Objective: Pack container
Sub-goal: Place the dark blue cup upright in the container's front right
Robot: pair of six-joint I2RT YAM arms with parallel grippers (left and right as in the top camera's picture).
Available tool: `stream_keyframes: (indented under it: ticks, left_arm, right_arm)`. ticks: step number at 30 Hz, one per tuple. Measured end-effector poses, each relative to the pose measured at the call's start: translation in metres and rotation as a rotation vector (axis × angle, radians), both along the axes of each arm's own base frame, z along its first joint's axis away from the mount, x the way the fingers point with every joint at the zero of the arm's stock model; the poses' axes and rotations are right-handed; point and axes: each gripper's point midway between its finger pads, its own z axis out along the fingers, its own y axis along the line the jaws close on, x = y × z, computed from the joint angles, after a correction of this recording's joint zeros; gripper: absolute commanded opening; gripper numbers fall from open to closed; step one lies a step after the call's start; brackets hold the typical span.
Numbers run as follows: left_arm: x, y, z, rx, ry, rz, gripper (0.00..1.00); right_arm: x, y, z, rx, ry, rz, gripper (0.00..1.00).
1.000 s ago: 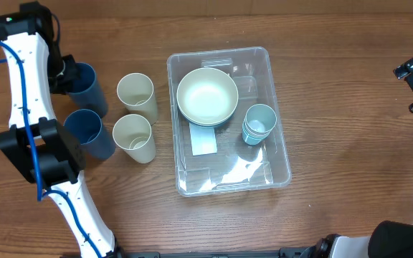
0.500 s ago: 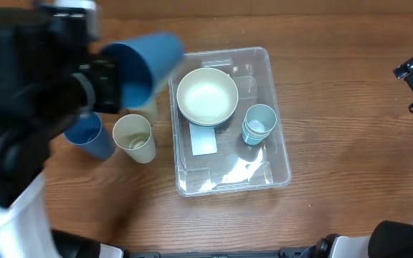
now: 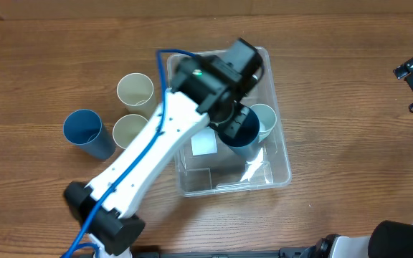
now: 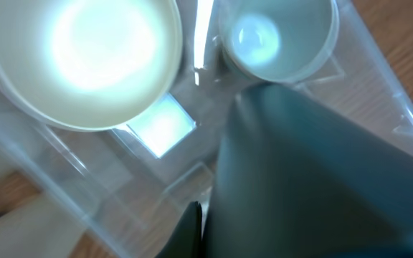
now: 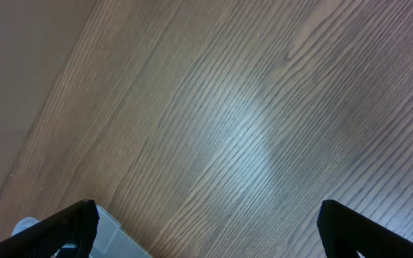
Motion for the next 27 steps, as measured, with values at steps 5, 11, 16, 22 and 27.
stream_keyframes:
  ticks: [5,11,16,22,27]
  left_arm:
    - [0.005,-0.034,-0.073,0.088,0.076,-0.059,0.04]
    - [0.003,-0.047,-0.1,0.121,0.104,-0.082,0.06]
    - [0.002,-0.048,-0.101,0.121,0.105,-0.078,0.27]
    - [-0.019,-0.026,-0.074,0.2,0.167,-0.058,0.43]
    - [-0.01,0.0,0.0,0.18,-0.007,0.023,0.58]
  right_arm:
    - [0.0,0.0,0.0,-0.001,-0.001,0.0,1.0]
    - [0.0,0.0,0.0,0.0,0.0,0.0,1.0]
    - [0.0,0.0,0.0,0.0,0.0,0.0,1.0]
    - [0.0,0.0,0.0,0.0,0.0,0.0,1.0]
    - [0.0,0.0,0.0,0.0,0.0,0.0,1.0]
